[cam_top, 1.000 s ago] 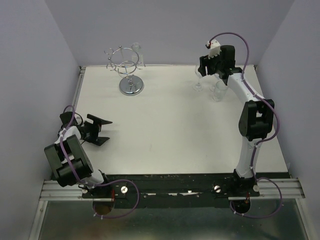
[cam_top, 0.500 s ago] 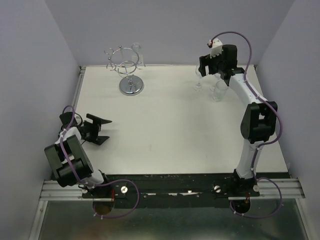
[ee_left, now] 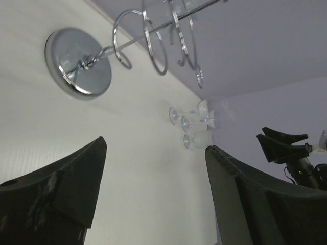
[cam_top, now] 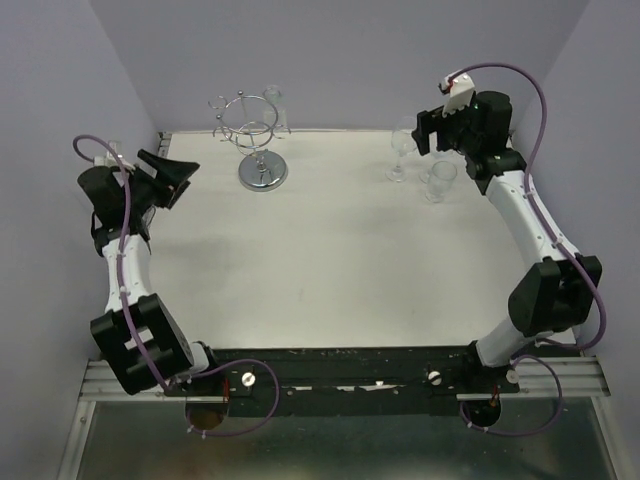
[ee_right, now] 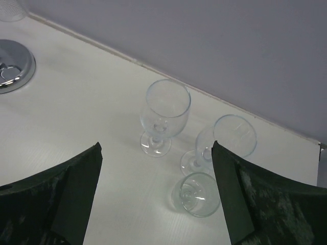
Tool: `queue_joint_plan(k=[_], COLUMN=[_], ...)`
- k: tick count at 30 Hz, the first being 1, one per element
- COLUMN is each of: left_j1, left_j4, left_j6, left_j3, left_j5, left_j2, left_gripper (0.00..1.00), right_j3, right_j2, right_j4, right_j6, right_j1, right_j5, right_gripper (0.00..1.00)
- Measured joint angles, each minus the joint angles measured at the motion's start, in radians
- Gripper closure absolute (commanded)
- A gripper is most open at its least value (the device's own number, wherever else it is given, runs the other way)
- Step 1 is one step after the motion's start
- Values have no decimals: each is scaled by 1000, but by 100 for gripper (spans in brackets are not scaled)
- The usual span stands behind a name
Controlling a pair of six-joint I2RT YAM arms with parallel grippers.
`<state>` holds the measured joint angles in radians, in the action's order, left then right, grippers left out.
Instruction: Take the wine glass off the wine glass rack
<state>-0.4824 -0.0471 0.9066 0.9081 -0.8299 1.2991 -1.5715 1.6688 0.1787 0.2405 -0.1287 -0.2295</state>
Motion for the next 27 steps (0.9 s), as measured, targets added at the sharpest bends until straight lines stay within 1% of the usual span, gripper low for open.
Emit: queue_joint_plan(k=[2, 3, 5, 6, 8, 12, 17, 21, 23, 26, 27], left_j1=[21, 32, 56, 66, 90, 136, 184, 205, 210, 210, 210], left_j4=[-88, -121, -167, -180, -190, -190, -181, -164, -149, -127, -119], left_j6=[28, 41, 63, 73, 93, 107, 90, 72, 62, 50, 47], left_j3=[73, 105, 157, 178, 220, 305, 393, 454, 488, 517, 521], left_j5=[-28, -37, -42, -42, -42, -42, -47, -47, -46, -46, -46], left_j2=[29, 50, 98, 121, 177, 288, 349, 382, 411, 451, 463], left_gripper=[30, 34, 38, 39, 45, 46, 50, 56, 61, 61, 59], right_j3=[66, 100, 164, 193, 249, 321, 346, 360, 377, 396, 398], right_j2=[-72, -108, -168, -194, -231, -255, -257, -275, -292, -310, -313], right_j4=[-3, -5, -6, -5, -5, 13, 60, 65, 66, 72, 74], right_j6=[0, 0, -3, -4, -6, -13, -25, -34, -36, -41, -42], right_j1=[0, 0, -1, -1, -2, -5, -8, -8, -8, -8, -8], right_j5=[-11, -17, -26, -28, -34, -42, -47, -46, -46, -46, -46], right_gripper=[6, 6, 7, 7, 7, 8, 8, 8, 8, 8, 7])
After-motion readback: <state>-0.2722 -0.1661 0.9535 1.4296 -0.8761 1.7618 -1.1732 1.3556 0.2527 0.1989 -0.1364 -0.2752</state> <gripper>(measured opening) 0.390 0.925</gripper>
